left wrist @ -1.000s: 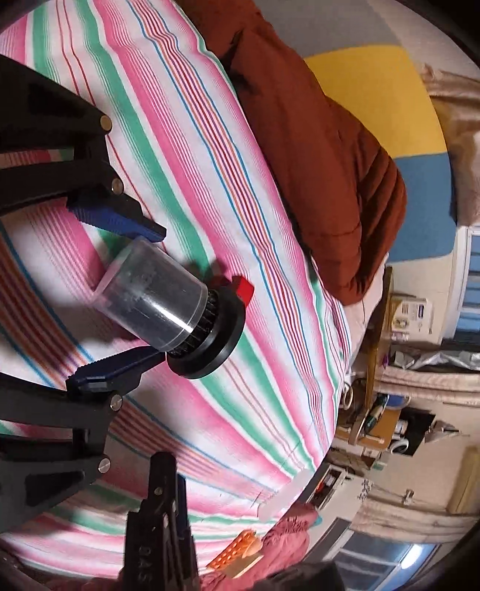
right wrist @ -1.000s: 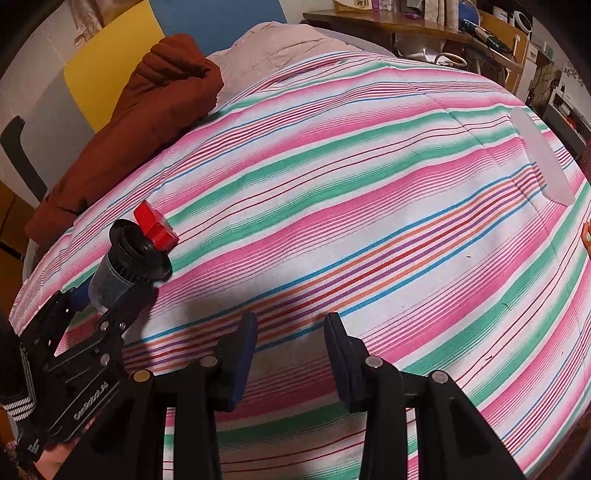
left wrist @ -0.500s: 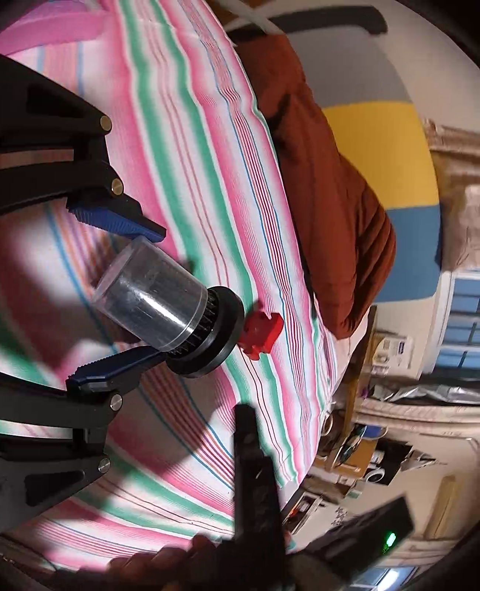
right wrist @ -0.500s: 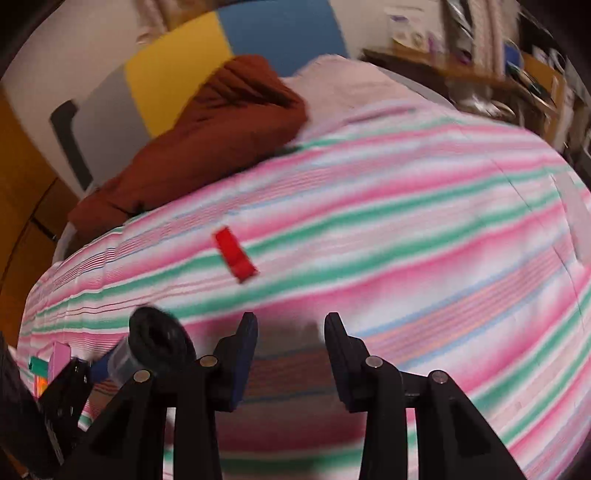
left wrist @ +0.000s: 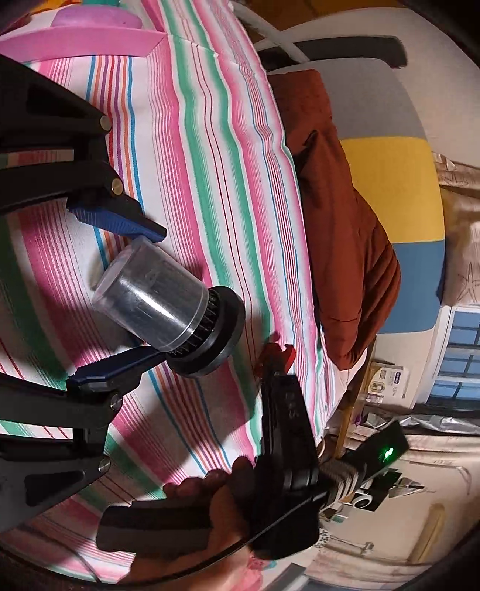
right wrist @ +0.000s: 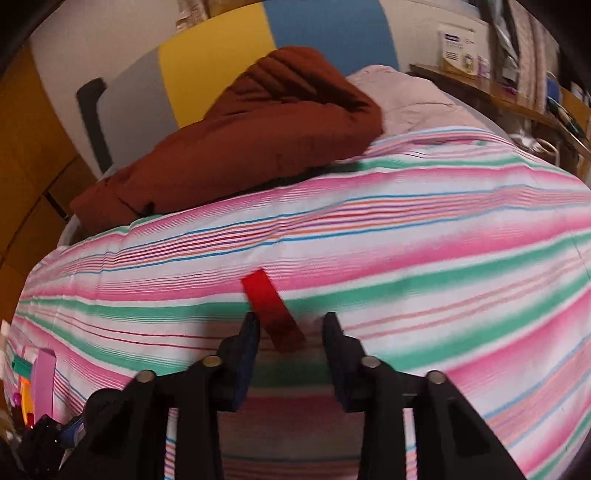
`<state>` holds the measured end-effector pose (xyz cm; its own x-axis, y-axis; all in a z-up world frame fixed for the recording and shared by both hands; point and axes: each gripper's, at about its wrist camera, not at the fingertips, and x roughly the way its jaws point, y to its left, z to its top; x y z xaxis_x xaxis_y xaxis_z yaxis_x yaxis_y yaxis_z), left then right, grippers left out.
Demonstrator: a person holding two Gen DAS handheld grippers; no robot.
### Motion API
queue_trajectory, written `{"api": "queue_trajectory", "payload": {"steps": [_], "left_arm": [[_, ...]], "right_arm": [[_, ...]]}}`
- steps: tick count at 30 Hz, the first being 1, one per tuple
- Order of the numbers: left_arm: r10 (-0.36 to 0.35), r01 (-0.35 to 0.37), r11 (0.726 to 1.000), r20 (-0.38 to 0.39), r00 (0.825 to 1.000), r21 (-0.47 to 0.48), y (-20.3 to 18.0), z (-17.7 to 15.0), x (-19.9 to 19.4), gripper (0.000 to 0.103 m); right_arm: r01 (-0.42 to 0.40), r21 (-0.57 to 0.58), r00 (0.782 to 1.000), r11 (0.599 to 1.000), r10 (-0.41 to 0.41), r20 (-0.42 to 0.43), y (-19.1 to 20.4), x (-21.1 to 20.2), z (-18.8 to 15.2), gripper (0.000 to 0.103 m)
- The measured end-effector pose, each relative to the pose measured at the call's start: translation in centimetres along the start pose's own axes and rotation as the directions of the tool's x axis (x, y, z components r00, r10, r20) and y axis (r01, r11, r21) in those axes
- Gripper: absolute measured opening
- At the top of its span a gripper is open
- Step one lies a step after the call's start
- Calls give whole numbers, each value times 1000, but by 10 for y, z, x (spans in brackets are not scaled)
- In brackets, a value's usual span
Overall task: Organize rigid objects
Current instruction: 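Close the right gripper on the small red clip while the left holds the cup, then carry the clear cup into the white tray and open the left gripper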
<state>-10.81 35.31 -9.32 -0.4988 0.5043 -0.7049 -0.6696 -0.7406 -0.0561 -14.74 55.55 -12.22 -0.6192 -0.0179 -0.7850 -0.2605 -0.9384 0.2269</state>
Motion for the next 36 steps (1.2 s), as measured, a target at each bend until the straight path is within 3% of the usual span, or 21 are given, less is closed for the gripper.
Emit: {"api": "queue_trajectory", "payload": {"steps": [4,11,16,24,27,32,36], "left_arm": [[0,0,1000,-26,1000,1,0,-2,4,58],[3,-3,1000,-24,1000,2,0,-2,3,58],[2,-2,1000,-27,1000,-2,1,-2,4,58],[-15,14,1000,-18,1000,-24,6,-2,-2,57],[-51,51,996,2,999,-73,17,-6,-16,57],[-65,68,990,28,998,-121,25,-21,-48,57],[-77,79,980,20,997,-182,34,-42,-69,57]], "right_arm": [[-34,-23,999,999,34,-4,3,5,0,14],[-88,-24,996,996,87,-19,12,-2,-5,14],[-41,-11,999,999,41,-37,14,-24,-10,14],[-46,139,998,989,51,-35,12,-78,-47,14],[-61,162,995,985,73,-65,14,-78,-63,14],[-27,119,998,992,34,-58,17,-69,-59,14],[-59,99,997,993,64,-49,22,-68,-62,14]]}}
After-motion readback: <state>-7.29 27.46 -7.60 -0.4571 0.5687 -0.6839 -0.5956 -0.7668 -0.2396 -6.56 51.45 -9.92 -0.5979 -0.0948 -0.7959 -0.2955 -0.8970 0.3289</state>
